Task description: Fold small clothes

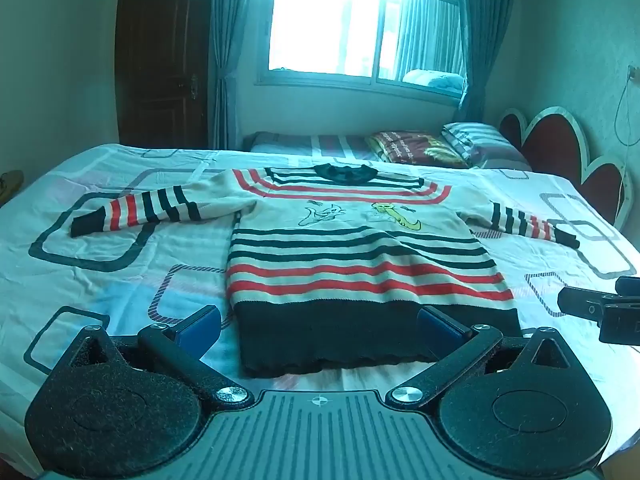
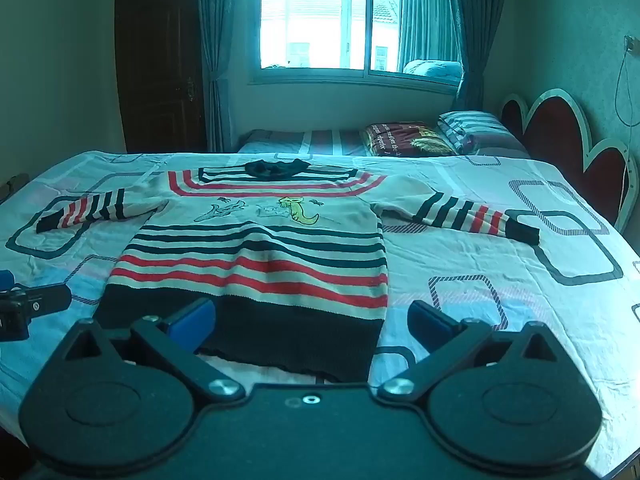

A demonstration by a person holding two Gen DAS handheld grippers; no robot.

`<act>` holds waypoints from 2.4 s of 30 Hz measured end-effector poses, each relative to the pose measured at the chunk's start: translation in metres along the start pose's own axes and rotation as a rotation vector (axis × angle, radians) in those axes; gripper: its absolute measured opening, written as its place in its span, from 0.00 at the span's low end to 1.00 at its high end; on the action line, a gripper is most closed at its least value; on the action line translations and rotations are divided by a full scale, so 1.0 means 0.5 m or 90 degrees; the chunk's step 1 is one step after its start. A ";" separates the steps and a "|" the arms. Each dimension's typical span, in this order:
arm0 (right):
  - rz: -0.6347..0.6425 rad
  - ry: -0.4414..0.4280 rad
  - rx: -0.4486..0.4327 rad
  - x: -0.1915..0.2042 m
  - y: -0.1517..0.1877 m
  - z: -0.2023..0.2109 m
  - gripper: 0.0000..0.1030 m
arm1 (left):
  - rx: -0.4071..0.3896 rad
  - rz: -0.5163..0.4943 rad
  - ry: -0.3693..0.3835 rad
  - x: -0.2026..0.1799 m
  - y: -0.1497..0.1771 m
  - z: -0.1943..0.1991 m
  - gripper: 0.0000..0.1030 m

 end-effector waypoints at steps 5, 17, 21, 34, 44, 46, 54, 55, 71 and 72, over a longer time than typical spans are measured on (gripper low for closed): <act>-0.001 -0.002 -0.004 0.004 -0.004 -0.001 1.00 | 0.000 0.000 0.001 0.002 0.001 0.001 1.00; -0.003 0.003 -0.008 0.002 -0.003 0.009 1.00 | 0.001 -0.008 0.003 -0.002 0.006 -0.008 1.00; -0.004 0.002 -0.011 0.003 -0.005 0.009 1.00 | 0.002 -0.009 -0.001 -0.003 0.004 -0.001 1.00; -0.003 0.001 -0.013 0.006 -0.007 0.008 1.00 | 0.001 -0.010 -0.001 0.006 0.001 0.000 1.00; -0.005 0.000 -0.018 0.006 -0.008 0.013 1.00 | -0.001 -0.015 -0.002 -0.002 -0.001 0.001 1.00; -0.005 0.000 -0.018 0.007 -0.009 0.014 1.00 | -0.002 -0.016 -0.002 -0.002 0.000 0.002 1.00; -0.001 -0.004 -0.022 0.012 -0.013 0.018 1.00 | -0.002 -0.017 -0.002 -0.003 -0.002 0.002 1.00; -0.001 -0.004 -0.022 0.013 -0.014 0.018 1.00 | -0.004 -0.017 -0.003 -0.002 -0.002 0.003 1.00; 0.004 -0.008 -0.026 0.017 -0.018 0.017 1.00 | -0.006 -0.014 -0.007 0.006 -0.009 0.010 1.00; 0.005 -0.009 -0.027 0.018 -0.018 0.017 1.00 | -0.007 -0.014 -0.007 0.007 -0.009 0.010 1.00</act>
Point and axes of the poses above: each gripper's, at about its wrist camera, not at the fingertips, and z roughly against the way its jaws point, x to its left, y to its underside, the point moved 10 cm from there along -z, roughly the way its jaws point, and after that the axes turned 5 degrees about x, right-handed, at the moved point
